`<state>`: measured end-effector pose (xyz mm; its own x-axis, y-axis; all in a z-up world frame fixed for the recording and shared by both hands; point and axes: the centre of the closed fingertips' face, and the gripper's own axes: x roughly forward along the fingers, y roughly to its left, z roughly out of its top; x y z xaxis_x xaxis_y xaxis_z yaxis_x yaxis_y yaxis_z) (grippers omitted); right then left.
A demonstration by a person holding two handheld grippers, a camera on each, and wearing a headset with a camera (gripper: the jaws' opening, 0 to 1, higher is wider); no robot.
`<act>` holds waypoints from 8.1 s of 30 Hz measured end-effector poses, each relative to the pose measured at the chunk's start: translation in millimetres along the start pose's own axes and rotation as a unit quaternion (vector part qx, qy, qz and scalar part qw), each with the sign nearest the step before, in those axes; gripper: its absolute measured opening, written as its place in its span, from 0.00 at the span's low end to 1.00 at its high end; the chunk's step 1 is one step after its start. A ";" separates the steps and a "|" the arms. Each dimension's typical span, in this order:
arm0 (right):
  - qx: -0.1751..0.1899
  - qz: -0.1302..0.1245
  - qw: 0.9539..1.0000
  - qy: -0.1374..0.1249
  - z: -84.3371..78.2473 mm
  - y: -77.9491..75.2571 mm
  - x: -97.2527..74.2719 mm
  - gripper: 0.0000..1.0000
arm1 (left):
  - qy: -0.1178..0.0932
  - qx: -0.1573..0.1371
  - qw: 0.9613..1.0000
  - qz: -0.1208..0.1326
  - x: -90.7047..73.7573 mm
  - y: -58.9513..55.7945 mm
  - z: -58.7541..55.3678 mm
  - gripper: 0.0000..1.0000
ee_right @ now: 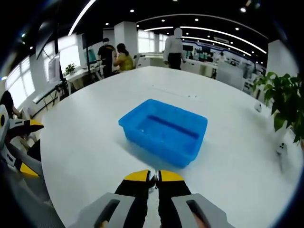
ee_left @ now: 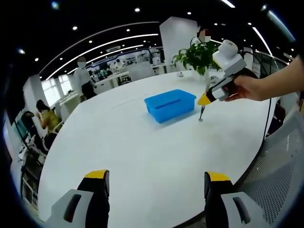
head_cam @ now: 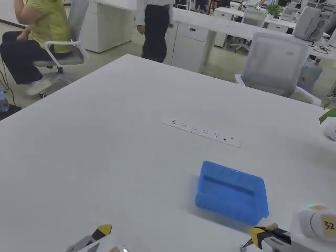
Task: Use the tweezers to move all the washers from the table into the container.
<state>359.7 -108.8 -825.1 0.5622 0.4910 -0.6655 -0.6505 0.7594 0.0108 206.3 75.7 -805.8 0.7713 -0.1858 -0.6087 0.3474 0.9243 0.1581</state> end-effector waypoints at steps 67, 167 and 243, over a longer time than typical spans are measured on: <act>0.052 -0.019 0.996 -0.067 76.5 -30.9 -3.6 0.02 | -0.001 0.003 1.000 -0.001 -0.7 -1.1 0.6 0.81; -0.255 0.250 0.932 0.062 -17.0 131.9 -81.1 0.03 | -0.083 0.232 0.874 -0.419 -11.4 -134.3 126.4 0.00; 0.082 -0.054 0.989 -0.111 -32.5 25.8 -150.2 0.88 | -0.076 -0.057 0.978 -0.183 2.1 -19.3 80.8 0.83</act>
<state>241.9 -176.8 -749.1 0.7330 0.4716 -0.4901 -0.4999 0.8622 0.0820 244.3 30.4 -747.3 0.6796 -0.5509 -0.4844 0.5601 0.8161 -0.1423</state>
